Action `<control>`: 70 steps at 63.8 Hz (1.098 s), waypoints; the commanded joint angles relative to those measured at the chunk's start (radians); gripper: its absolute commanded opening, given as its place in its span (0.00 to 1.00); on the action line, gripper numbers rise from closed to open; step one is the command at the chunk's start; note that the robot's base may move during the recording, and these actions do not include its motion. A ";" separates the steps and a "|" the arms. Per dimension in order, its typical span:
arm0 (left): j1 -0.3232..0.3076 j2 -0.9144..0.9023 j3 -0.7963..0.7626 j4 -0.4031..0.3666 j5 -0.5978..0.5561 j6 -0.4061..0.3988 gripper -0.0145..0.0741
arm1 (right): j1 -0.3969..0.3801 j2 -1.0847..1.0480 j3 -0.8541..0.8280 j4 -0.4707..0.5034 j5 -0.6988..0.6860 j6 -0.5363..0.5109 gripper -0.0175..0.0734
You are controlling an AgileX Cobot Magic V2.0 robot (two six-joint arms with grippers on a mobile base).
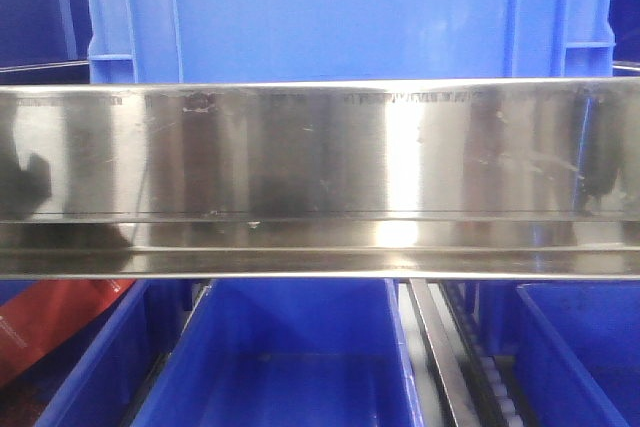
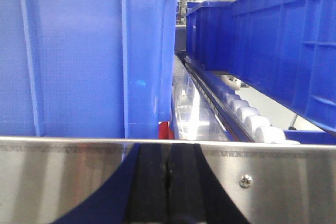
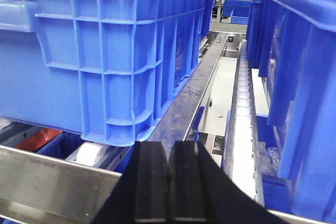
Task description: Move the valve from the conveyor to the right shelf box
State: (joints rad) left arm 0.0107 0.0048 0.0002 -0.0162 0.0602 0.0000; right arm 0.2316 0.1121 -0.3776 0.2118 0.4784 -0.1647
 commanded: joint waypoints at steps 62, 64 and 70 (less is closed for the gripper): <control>0.003 -0.005 0.000 -0.007 -0.077 0.008 0.04 | -0.004 -0.005 0.002 -0.005 -0.040 -0.001 0.01; 0.003 -0.005 0.000 -0.007 -0.077 0.008 0.04 | -0.004 -0.005 0.002 -0.005 -0.046 -0.001 0.01; 0.003 -0.005 0.000 -0.007 -0.077 0.008 0.04 | -0.019 -0.005 0.017 -0.019 -0.109 -0.001 0.01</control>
State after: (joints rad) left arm 0.0107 0.0048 0.0025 -0.0181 0.0097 0.0054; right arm 0.2293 0.1121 -0.3747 0.2095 0.4452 -0.1647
